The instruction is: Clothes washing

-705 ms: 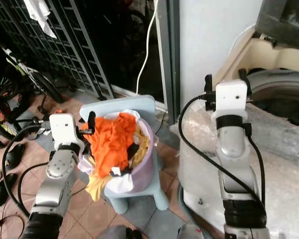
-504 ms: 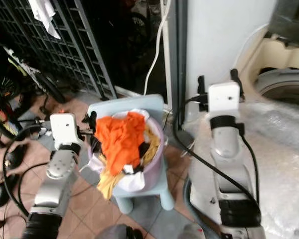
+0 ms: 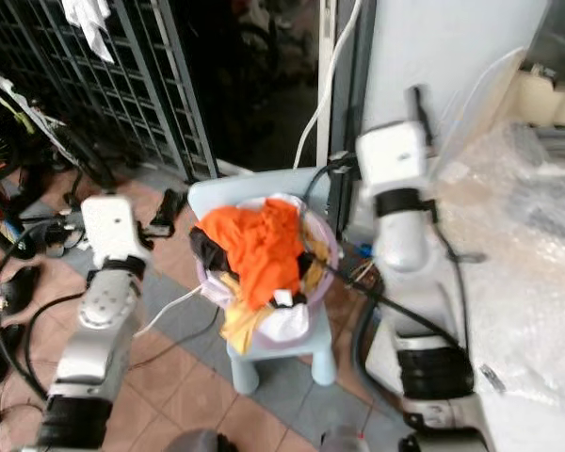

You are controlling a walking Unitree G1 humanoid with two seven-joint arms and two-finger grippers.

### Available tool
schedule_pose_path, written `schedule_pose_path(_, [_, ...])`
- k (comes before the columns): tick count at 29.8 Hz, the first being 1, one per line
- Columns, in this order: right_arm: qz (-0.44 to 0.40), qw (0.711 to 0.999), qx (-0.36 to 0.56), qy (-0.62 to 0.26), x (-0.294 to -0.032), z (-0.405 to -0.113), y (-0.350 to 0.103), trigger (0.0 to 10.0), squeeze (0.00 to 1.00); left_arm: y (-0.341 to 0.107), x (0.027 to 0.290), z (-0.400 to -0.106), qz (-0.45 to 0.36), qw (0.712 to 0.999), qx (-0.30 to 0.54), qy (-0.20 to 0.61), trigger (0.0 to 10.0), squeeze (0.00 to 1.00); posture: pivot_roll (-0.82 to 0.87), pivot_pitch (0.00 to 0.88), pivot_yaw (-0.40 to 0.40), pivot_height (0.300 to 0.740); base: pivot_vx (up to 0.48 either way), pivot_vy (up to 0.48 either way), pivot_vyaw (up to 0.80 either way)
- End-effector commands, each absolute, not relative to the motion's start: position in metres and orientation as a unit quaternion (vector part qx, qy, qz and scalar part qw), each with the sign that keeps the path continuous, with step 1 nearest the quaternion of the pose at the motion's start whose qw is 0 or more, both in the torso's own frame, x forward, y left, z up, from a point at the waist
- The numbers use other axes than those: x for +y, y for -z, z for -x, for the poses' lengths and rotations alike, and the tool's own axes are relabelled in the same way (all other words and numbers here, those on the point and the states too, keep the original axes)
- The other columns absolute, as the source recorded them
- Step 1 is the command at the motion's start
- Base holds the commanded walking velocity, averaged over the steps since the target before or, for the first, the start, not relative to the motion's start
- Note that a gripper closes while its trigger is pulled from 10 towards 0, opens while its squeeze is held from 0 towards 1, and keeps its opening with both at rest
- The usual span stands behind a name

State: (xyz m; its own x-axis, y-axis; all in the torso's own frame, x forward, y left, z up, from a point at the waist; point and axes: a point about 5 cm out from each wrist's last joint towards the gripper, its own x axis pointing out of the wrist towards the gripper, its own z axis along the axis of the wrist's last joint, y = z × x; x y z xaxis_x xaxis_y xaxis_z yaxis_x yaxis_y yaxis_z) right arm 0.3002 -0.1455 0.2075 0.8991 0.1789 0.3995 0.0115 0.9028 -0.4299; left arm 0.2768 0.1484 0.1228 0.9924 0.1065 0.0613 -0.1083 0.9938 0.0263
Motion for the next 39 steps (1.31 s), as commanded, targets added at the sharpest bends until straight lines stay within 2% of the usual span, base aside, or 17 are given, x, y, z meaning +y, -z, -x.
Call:
schedule_pose_path(1, [0.213,0.954,-0.205,-0.054,-0.143,-0.299,-0.204,10.0,0.0,-0.121,0.149,-0.273,-0.019,0.998,-0.022,-0.062,10.0,0.0,0.0,0.0,0.068,0.74,0.0,0.0,0.8])
schedule_pose_path(9, [0.171,0.972,-0.141,-0.084,-0.137,-0.291,-0.175,10.0,0.0,-0.117,0.153,-0.257,-0.006,0.998,-0.005,-0.061,10.0,0.0,0.02,0.063,0.045,0.74,0.0,0.0,0.58])
schedule_pose_path(17, [0.153,0.982,-0.065,-0.094,-0.143,-0.307,-0.151,10.0,0.0,-0.126,0.151,-0.265,0.007,0.997,-0.01,-0.076,10.0,0.0,0.08,0.089,-0.075,0.74,0.0,0.0,0.0])
schedule_pose_path(22, [0.154,0.982,-0.053,-0.093,-0.138,-0.313,-0.148,10.0,0.0,-0.126,0.155,-0.267,0.014,0.997,-0.008,-0.08,10.0,0.0,0.05,0.102,-0.055,0.74,0.0,0.0,0.0])
schedule_pose_path(26, [0.125,0.989,-0.022,-0.072,-0.145,-0.306,-0.136,10.0,0.0,-0.114,0.158,-0.265,0.033,0.996,0.024,-0.082,10.0,0.0,0.02,0.121,0.009,0.74,0.0,0.0,0.0])
schedule_pose_path(34, [0.125,0.991,0.032,-0.04,-0.157,-0.302,-0.123,10.0,0.0,-0.117,0.154,-0.273,0.046,0.997,0.019,-0.065,10.0,0.0,0.0,0.117,0.044,0.74,0.0,0.0,-0.76])
schedule_pose_path(39, [0.14,0.987,0.06,-0.044,-0.162,-0.306,-0.12,10.0,0.0,-0.12,0.155,-0.277,0.041,0.998,0.014,-0.055,10.0,0.0,-0.01,0.117,0.056,0.74,0.32,0.0,-0.63])
